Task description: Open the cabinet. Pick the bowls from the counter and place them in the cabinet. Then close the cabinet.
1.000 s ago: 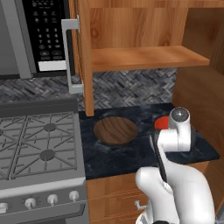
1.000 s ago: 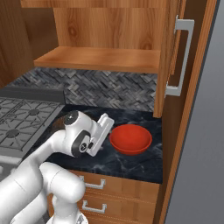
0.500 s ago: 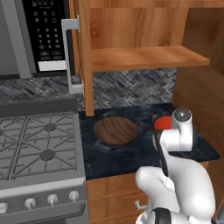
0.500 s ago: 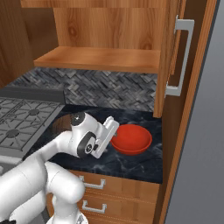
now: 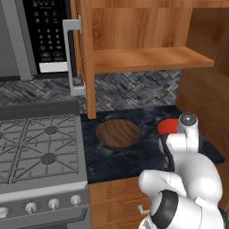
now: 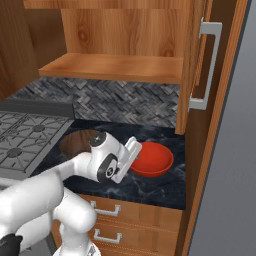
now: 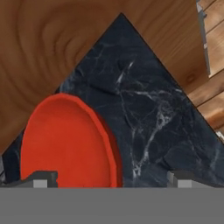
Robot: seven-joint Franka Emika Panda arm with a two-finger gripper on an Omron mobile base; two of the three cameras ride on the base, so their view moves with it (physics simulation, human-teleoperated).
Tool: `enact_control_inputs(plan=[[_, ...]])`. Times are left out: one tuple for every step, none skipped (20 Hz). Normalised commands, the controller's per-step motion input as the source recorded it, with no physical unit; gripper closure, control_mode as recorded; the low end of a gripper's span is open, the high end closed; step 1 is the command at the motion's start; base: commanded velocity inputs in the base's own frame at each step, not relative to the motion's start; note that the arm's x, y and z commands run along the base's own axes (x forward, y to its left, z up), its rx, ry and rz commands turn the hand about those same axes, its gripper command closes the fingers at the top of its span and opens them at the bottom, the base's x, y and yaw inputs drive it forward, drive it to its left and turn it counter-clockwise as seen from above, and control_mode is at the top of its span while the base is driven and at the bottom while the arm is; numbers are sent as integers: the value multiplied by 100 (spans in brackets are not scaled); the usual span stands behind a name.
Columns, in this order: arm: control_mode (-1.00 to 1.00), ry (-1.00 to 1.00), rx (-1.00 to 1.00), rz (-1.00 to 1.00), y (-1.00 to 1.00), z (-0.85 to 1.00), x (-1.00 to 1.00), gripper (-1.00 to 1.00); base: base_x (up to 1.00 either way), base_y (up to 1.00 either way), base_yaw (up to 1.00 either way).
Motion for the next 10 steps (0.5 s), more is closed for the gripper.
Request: enact_control_inputs(plan=[[-100,0,0,0,-7,-35,27,-100,0,0,0],[-100,0,0,0,-1,-37,28,-100,0,0,0],[-100,0,0,0,0,-42,21,-100,0,0,0],[-100,0,0,0,-2,-29,23,-100,0,0,0],[-100,-2,0,0,0,-36,22,-100,0,0,0],[-100,-2,0,0,0,-36,32,-100,0,0,0],[-100,-2,0,0,0,-39,24,-100,0,0,0],[-100,-5,0,0,0,-34,14,-100,0,0,0],[-100,-3,1,0,0,-40,10,-100,0,0,0],[-100,0,2,0,0,-44,16,-100,0,0,0]])
